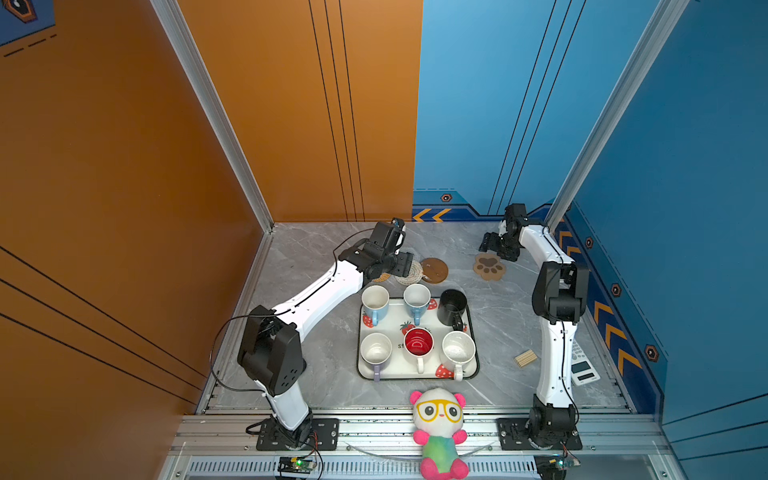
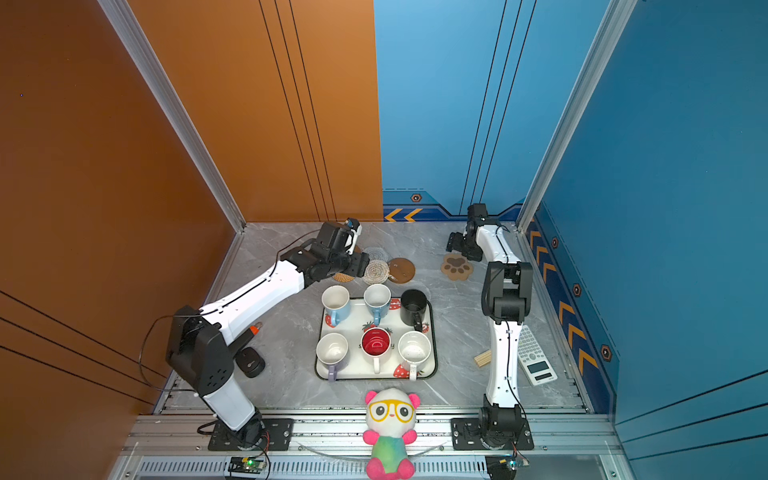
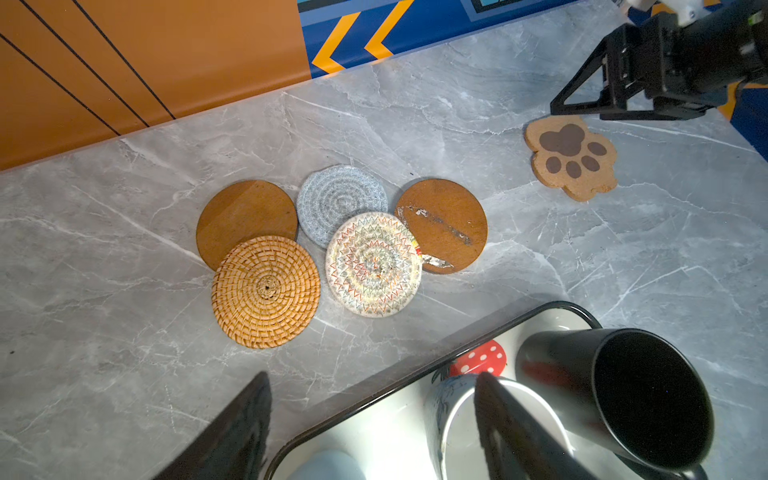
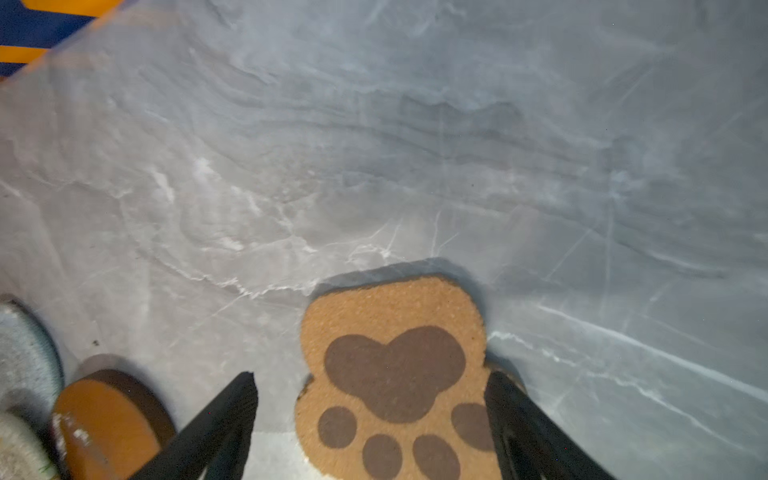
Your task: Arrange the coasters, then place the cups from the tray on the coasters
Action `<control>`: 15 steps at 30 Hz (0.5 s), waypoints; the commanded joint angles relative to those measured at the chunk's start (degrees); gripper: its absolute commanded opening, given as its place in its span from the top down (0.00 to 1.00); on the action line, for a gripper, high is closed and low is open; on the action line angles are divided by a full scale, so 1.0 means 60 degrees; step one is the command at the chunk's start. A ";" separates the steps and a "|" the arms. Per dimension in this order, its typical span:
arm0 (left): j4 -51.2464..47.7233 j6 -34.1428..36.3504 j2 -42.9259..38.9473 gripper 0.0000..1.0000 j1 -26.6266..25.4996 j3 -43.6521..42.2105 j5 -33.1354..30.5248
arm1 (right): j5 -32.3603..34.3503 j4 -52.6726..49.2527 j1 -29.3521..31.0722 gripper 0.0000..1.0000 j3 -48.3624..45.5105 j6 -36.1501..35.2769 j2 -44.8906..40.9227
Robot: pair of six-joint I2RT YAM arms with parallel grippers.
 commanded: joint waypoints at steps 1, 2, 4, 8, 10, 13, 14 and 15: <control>0.0133 -0.0263 -0.0389 0.22 0.0016 -0.0304 -0.0238 | 0.0466 -0.0366 0.0660 0.14 -0.0042 -0.0382 -0.0855; 0.0172 -0.0292 -0.0441 0.22 0.0031 -0.0363 -0.0238 | 0.0508 -0.0376 0.0856 0.14 -0.0042 -0.0425 -0.0902; 0.0234 -0.0337 -0.0585 0.22 0.0060 -0.0510 -0.0238 | 0.0518 -0.0383 0.1260 0.14 -0.0014 -0.0489 -0.0952; 0.0309 -0.0395 -0.0870 0.22 0.0148 -0.0807 -0.0295 | 0.0541 -0.0383 0.2075 0.13 0.0089 -0.0639 -0.0867; 0.0346 -0.0403 -0.1034 0.22 0.0177 -0.0952 -0.0322 | 0.0616 -0.0444 0.2554 0.12 0.0250 -0.0753 -0.0688; 0.0432 -0.0446 -0.1299 0.22 0.0264 -0.1216 -0.0355 | 0.0977 -0.0672 0.3211 0.11 0.0678 -0.0949 -0.0218; 0.0491 -0.0469 -0.1403 0.22 0.0294 -0.1315 -0.0368 | 0.1104 -0.0784 0.3413 0.11 0.0856 -0.1035 -0.0041; 0.0535 -0.0490 -0.1484 0.22 0.0326 -0.1435 -0.0355 | 0.1222 -0.0887 0.3601 0.10 0.1050 -0.1105 0.0167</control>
